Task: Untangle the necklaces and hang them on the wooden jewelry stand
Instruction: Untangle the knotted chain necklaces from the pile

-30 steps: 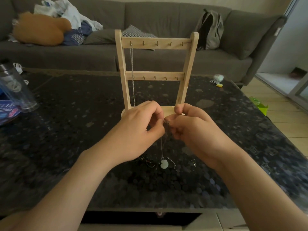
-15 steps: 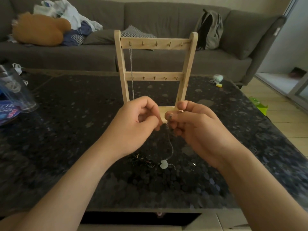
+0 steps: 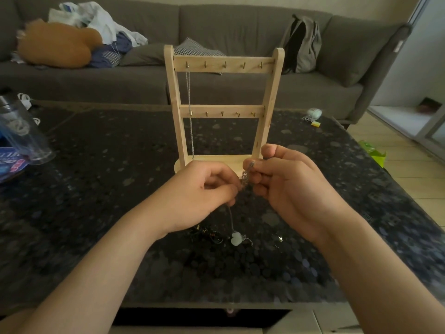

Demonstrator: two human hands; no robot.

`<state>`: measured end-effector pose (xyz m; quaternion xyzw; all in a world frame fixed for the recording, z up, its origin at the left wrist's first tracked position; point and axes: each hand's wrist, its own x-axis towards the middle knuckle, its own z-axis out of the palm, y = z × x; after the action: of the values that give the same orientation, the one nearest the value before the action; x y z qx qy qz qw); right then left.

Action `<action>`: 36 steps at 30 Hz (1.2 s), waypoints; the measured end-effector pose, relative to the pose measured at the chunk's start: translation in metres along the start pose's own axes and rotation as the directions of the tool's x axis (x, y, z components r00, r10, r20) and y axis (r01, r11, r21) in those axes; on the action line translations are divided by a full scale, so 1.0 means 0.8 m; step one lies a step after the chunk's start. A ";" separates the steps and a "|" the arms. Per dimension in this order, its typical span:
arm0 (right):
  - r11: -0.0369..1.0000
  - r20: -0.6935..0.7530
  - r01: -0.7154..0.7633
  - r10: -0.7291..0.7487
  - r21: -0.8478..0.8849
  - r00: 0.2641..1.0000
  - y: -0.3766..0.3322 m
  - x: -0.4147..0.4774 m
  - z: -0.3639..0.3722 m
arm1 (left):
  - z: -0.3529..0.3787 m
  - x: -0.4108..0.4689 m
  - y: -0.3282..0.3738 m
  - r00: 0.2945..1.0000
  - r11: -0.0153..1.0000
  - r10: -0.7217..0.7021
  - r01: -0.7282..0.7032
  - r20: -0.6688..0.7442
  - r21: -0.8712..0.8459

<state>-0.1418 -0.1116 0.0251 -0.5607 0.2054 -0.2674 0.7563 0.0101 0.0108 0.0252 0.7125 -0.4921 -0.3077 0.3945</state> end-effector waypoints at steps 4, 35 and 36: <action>1.000 -0.017 -0.014 0.014 0.006 1.000 -0.001 0.000 -0.001 | -0.003 0.000 0.003 0.998 0.993 -0.041 0.036 -0.039 -0.109; 0.989 -0.001 0.009 -0.009 -0.144 1.000 0.004 -0.003 0.003 | -0.001 0.002 -0.002 0.925 0.982 0.187 -0.176 -0.330 0.065; 0.988 -0.007 0.013 -0.014 -0.155 1.000 0.005 -0.003 0.003 | 0.001 0.003 -0.003 0.920 0.984 0.177 -0.167 -0.349 0.058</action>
<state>-0.1414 -0.1077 0.0222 -0.6182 0.2248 -0.2580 0.7076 0.0115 0.0085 0.0226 0.7154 -0.4781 -0.1323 0.4921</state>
